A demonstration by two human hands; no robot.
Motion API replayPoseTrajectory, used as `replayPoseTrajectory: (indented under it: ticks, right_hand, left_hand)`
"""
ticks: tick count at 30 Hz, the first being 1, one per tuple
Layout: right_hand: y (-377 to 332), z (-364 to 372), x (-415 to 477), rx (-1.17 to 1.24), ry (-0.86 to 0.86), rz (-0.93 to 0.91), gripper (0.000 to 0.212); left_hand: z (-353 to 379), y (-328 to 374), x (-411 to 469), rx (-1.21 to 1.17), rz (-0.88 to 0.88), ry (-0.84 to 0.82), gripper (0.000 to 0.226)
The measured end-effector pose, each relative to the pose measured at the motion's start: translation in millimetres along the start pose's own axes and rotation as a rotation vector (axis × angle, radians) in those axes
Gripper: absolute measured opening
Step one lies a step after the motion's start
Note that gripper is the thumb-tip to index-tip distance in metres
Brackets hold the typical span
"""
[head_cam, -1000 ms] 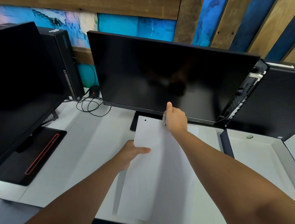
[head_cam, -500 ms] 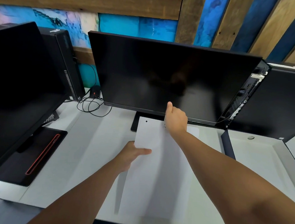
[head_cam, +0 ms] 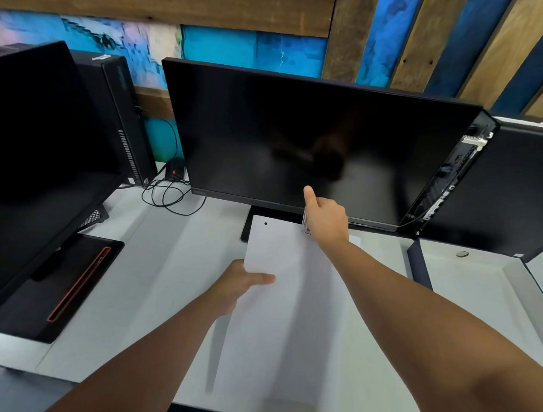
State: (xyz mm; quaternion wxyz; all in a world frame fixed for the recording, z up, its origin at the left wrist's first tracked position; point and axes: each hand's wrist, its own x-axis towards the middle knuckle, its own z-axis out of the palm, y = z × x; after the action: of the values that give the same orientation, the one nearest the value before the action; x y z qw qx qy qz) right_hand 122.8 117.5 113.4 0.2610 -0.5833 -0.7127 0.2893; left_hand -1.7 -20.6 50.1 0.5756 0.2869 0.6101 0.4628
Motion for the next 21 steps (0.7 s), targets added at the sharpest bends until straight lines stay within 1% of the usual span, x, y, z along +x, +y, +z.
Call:
replayPoseTrajectory:
  ticks: [12, 21]
  right_hand:
    - [29.9, -21.1, 3.5, 0.008, 0.012, 0.052, 0.059]
    - [46.4, -33.7, 1.5, 0.01, 0.03, 0.069, 0.058]
  left_hand:
    - [-0.6, -4.2, 1.8, 0.013, -0.002, -0.008, 0.021]
    - [-1.9, -4.6, 0.3, 0.005, -0.011, 0.016, 0.02]
